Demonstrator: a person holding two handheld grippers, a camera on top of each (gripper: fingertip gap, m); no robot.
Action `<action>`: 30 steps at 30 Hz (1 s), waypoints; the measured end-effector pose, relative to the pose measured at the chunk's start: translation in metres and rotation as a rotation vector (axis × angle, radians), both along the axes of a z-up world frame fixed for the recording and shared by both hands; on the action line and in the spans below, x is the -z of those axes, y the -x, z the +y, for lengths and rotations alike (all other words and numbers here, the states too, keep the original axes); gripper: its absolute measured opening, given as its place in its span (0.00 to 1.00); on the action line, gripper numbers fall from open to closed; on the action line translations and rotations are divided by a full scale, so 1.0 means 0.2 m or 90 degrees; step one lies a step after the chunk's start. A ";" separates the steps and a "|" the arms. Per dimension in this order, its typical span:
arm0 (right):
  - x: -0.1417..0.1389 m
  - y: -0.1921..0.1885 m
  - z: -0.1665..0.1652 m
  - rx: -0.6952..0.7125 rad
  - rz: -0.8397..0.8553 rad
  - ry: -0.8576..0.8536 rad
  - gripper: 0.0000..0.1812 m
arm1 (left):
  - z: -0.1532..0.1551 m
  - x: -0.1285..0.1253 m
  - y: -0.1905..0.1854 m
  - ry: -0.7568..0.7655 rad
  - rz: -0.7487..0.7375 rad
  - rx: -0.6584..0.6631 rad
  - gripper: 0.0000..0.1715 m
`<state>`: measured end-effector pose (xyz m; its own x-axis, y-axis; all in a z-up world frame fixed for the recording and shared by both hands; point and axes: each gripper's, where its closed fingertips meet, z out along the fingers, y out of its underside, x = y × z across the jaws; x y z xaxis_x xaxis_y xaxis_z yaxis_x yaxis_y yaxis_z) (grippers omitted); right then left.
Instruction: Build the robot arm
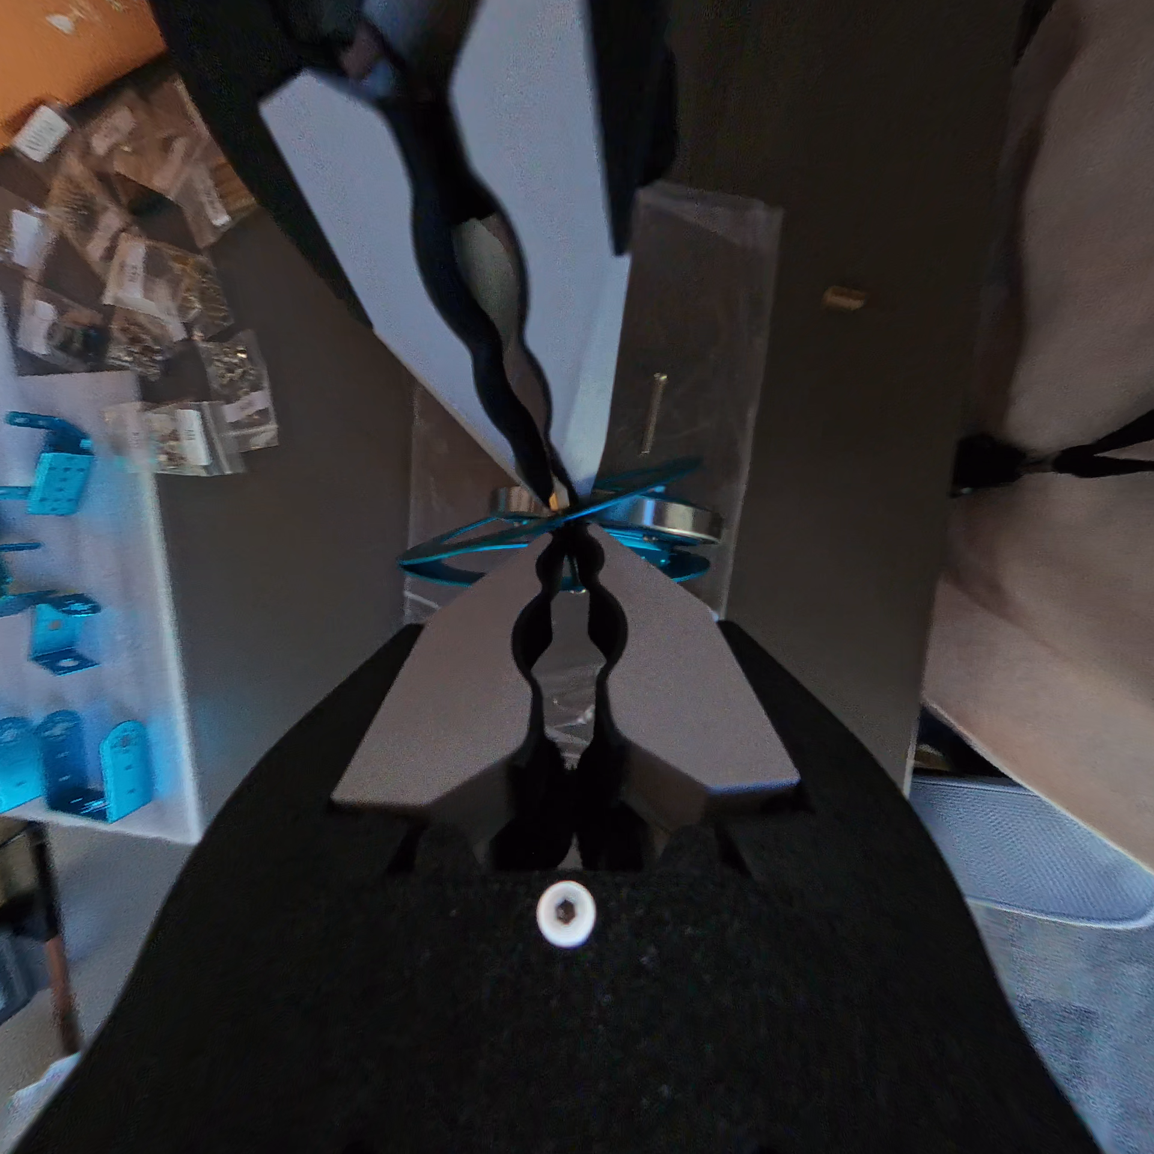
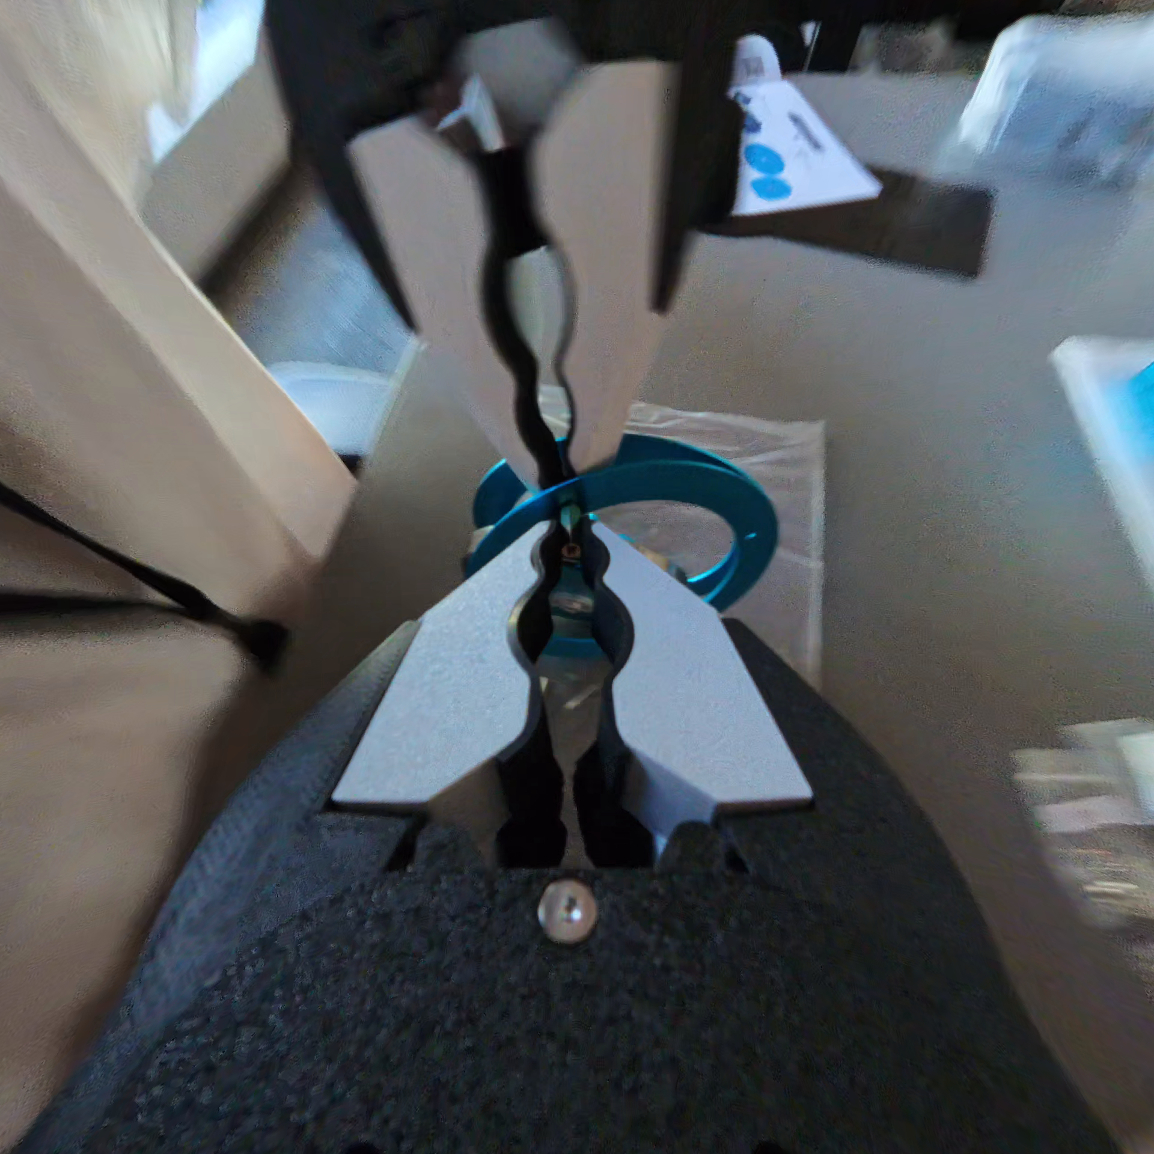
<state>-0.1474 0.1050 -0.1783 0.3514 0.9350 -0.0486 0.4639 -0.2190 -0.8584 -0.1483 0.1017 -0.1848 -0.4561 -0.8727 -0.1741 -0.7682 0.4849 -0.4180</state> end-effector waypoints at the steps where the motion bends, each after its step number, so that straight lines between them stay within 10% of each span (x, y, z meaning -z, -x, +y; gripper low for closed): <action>1: 0.00 0.00 0.01 0.008 0.056 0.097 0.02 | 0.02 0.00 -0.01 -0.029 -0.010 0.004 0.02; 7: 0.00 0.02 -0.03 -0.017 0.265 0.516 0.02 | 0.01 0.01 0.00 -0.042 -0.017 0.005 0.02; 20: 0.01 0.02 -0.06 -0.018 0.090 0.079 0.02 | -0.04 -0.01 0.01 0.042 -0.125 -0.013 0.01; 30: 0.00 -0.06 -0.05 0.006 0.152 0.132 0.02 | -0.01 -0.27 0.08 0.338 -0.405 0.110 0.10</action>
